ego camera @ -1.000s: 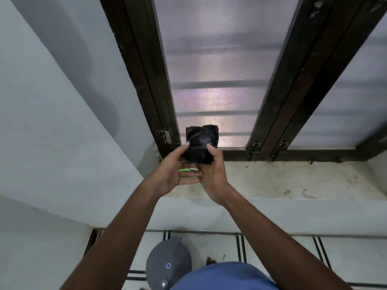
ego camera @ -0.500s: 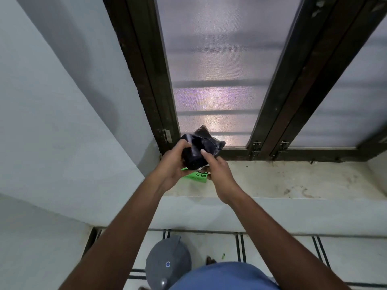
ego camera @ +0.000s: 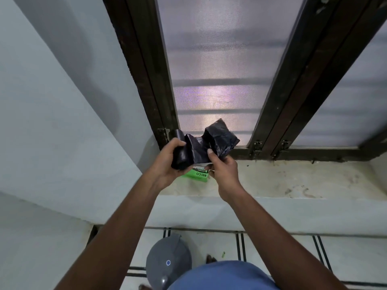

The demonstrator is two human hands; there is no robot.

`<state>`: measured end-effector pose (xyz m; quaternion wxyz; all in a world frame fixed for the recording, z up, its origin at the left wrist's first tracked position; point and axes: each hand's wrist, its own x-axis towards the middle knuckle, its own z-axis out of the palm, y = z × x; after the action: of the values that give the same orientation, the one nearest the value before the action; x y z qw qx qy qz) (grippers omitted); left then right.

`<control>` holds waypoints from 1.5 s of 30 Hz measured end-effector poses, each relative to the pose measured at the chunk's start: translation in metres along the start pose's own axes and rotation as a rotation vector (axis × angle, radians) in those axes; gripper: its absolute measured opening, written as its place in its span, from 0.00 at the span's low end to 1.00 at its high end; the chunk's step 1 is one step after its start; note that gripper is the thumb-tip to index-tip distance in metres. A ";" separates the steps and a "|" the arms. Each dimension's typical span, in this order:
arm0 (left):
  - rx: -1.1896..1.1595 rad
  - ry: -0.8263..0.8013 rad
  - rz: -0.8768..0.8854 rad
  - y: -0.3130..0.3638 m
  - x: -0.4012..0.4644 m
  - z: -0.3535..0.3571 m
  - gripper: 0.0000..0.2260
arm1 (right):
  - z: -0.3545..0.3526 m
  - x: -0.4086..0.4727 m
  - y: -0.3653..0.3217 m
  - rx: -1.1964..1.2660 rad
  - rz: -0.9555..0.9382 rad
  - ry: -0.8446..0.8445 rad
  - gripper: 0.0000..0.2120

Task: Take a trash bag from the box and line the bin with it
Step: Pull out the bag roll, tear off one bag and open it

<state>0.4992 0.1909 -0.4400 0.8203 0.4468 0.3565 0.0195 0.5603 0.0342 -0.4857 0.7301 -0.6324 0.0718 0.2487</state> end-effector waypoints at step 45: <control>0.237 -0.140 0.055 0.005 -0.026 -0.025 0.18 | -0.026 0.032 -0.075 -1.009 -0.430 -0.279 0.38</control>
<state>0.4663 0.2023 -0.4299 0.7838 0.5505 0.2857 -0.0316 0.6279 0.0126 -0.4371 0.3744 -0.8645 -0.2835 0.1791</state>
